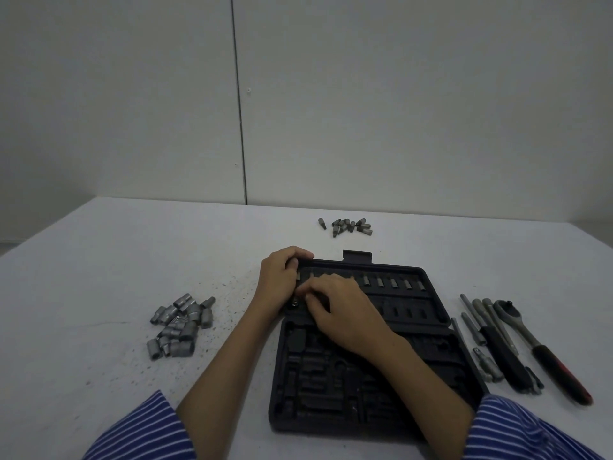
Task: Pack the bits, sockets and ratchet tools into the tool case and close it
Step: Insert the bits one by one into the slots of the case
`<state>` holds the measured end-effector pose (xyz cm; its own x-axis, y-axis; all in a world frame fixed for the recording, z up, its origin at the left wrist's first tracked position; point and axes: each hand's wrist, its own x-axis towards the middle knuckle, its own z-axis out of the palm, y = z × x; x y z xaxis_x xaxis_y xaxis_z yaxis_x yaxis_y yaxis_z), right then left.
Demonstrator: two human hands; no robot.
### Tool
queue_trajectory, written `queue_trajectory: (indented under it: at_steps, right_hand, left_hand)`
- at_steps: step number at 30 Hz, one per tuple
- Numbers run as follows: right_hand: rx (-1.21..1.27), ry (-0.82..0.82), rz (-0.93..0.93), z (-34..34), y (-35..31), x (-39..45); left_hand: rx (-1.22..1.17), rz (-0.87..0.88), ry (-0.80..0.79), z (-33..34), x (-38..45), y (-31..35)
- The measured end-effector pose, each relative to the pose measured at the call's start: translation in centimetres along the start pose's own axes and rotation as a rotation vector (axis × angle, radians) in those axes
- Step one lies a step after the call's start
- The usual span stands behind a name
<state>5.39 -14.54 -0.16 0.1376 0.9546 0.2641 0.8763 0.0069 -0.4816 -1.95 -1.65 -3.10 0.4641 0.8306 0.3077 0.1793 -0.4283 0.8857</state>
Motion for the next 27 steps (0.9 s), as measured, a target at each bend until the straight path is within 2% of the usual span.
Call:
queue_trajectory:
  at_steps: [27]
  right_hand:
    - [0.051, -0.022, 0.03, -0.04, 0.08, -0.06]
  left_hand:
    - [0.042, 0.031, 0.005, 0.15, 0.17, -0.32]
